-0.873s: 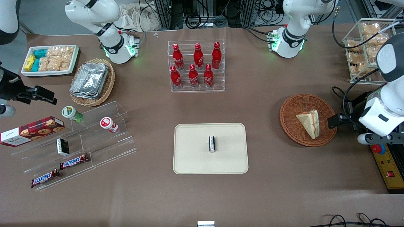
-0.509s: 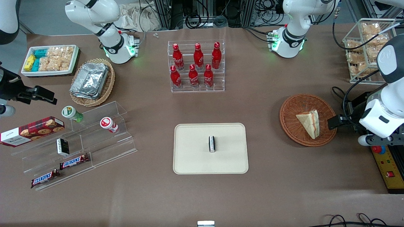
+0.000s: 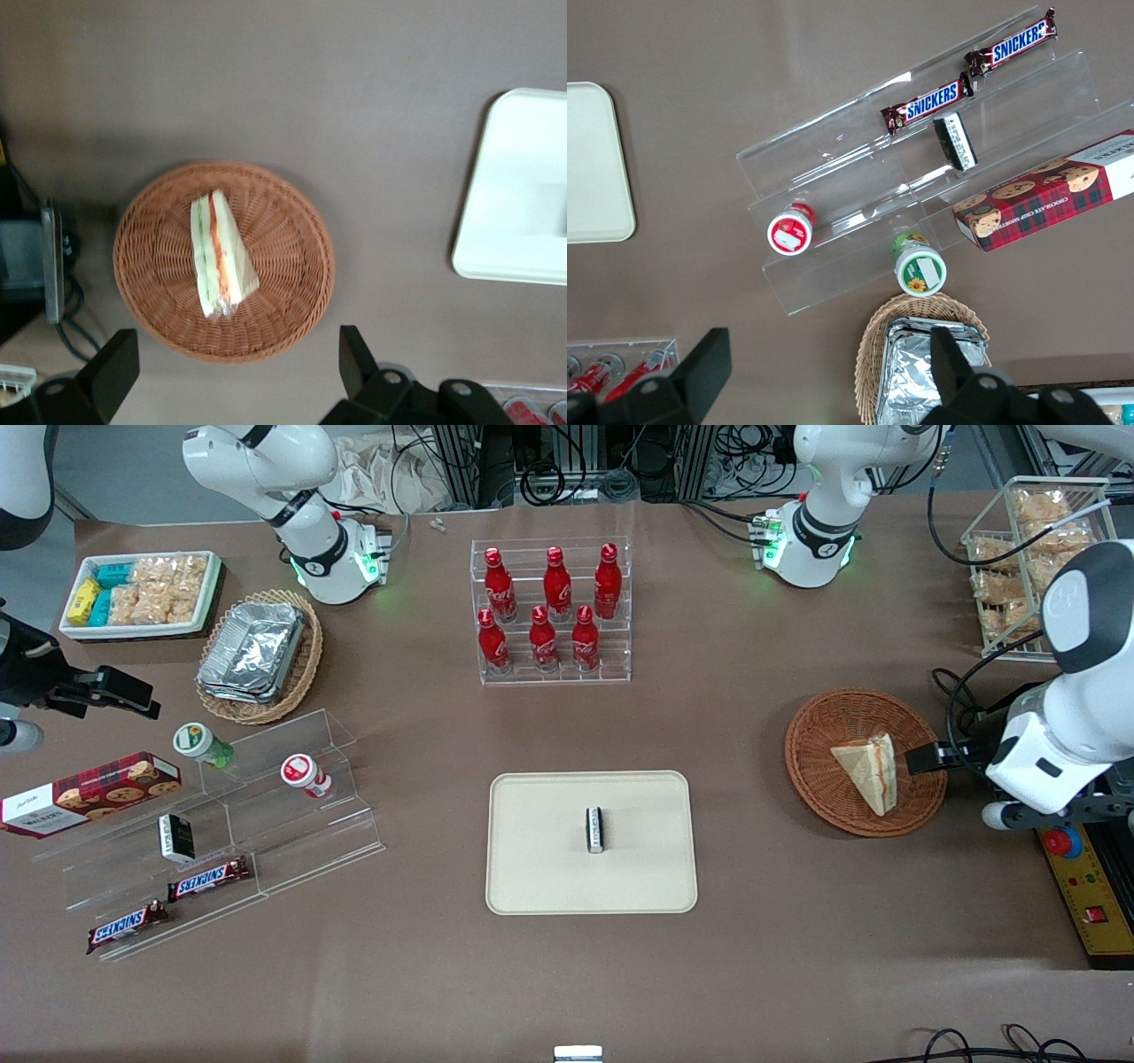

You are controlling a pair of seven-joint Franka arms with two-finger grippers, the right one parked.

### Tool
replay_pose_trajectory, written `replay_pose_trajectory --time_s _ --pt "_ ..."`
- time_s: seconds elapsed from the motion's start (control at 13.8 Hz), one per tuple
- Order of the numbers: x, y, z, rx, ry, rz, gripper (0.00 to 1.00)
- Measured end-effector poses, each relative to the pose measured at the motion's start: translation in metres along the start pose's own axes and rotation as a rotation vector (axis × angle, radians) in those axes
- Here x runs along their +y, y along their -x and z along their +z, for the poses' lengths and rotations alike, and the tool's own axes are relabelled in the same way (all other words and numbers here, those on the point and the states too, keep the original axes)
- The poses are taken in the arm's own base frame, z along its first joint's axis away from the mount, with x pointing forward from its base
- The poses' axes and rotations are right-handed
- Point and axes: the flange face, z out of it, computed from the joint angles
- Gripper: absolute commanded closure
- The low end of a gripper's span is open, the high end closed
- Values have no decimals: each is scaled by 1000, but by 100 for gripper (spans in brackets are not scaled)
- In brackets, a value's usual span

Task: Place sandwich from basket to tray
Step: 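Move the left gripper over the wrapped sandwich in the wicker basket, then lower the left gripper and close it on the sandwich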

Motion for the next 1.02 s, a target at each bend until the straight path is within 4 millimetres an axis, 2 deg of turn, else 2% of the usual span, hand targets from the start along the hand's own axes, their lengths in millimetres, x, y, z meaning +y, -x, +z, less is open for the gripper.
replay_pose_trajectory --time_s 0.29,0.51,0.73,0.87,1.02 --pt "-20 11 48 42 6 -63 0" --pt "-27 31 103 125 25 -232 0" --pt "-32 53 156 174 42 -319 0" --pt "-33 59 172 180 49 -378 0" --pt "-34 62 179 184 53 -404 0"
